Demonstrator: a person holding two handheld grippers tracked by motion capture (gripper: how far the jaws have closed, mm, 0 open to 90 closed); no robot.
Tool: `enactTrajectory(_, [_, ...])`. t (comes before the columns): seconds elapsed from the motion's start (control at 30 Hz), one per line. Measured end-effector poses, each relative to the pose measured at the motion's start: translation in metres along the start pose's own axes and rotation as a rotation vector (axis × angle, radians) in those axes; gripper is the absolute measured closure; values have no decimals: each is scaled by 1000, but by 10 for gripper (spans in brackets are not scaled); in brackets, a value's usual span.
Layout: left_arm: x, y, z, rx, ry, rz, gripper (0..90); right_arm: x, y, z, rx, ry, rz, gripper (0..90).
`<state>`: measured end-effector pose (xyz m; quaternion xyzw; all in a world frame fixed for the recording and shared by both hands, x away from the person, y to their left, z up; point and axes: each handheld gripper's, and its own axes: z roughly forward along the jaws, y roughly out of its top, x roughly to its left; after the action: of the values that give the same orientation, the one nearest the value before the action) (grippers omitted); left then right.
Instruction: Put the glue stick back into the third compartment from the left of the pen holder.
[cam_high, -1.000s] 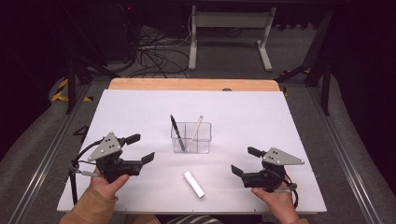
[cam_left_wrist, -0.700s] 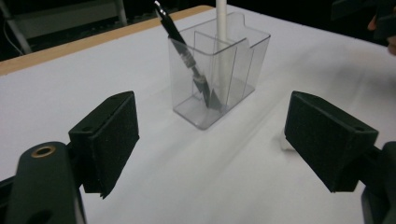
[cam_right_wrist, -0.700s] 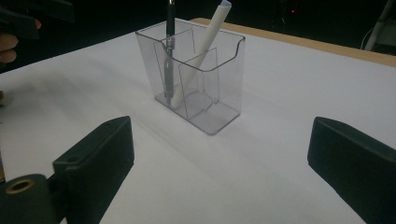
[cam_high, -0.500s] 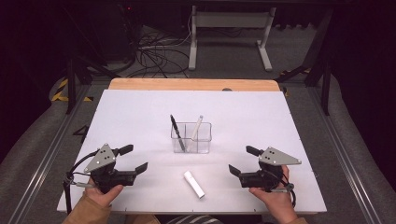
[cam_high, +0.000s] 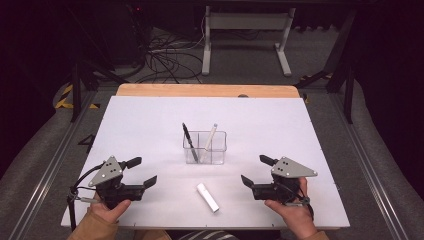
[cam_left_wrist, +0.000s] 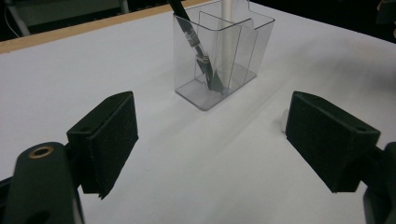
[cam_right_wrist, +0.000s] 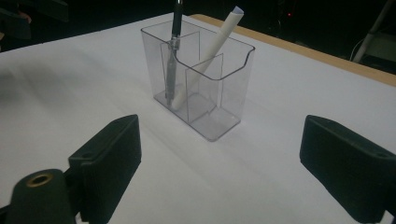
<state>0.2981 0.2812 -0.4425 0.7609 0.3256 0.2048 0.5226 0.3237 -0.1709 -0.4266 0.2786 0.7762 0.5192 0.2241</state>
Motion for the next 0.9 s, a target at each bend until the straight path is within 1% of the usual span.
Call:
enactTrajectory(0.1, [1, -1, 0, 1, 1, 6, 176, 2, 4, 2, -2, 11, 0, 133])
enactTrajectory(0.2, [1, -1, 0, -1, 0, 4, 176, 6, 7, 4, -10, 8, 6, 139])
enactTrajectory(0.23, [2, -1, 0, -1, 3, 6, 176, 7, 7, 5, -11, 7, 15, 146])
enactTrajectory(0.27, [2, -2, 0, -1, 3, 4, 176, 7, 8, 6, 1, 5, 35, 146])
enactTrajectory(0.3, [2, -2, 0, -3, 0, 1, 176, 7, 9, 9, 23, 22, 62, 139])
enactTrajectory(0.33, [2, -2, 0, -4, -1, -4, 176, 7, 10, 12, 35, 39, 72, 139])
enactTrajectory(0.43, [2, -2, 0, -2, 1, 1, 176, 11, 12, 16, 41, 40, 55, 130])
enactTrajectory(0.57, [2, -3, 0, -1, -1, -7, 177, 16, 17, 22, 55, 62, 37, 108])
enactTrajectory(0.77, [2, -3, -1, 0, 2, -1, 177, 22, 24, 31, 88, 58, 23, 103])
enactTrajectory(0.83, [2, -4, -1, 2, 2, -6, 177, 23, 25, 32, 93, 57, 18, 102])
enactTrajectory(0.9, [3, -4, -1, 1, 4, -1, 179, 25, 27, 34, 96, 58, 15, 103])
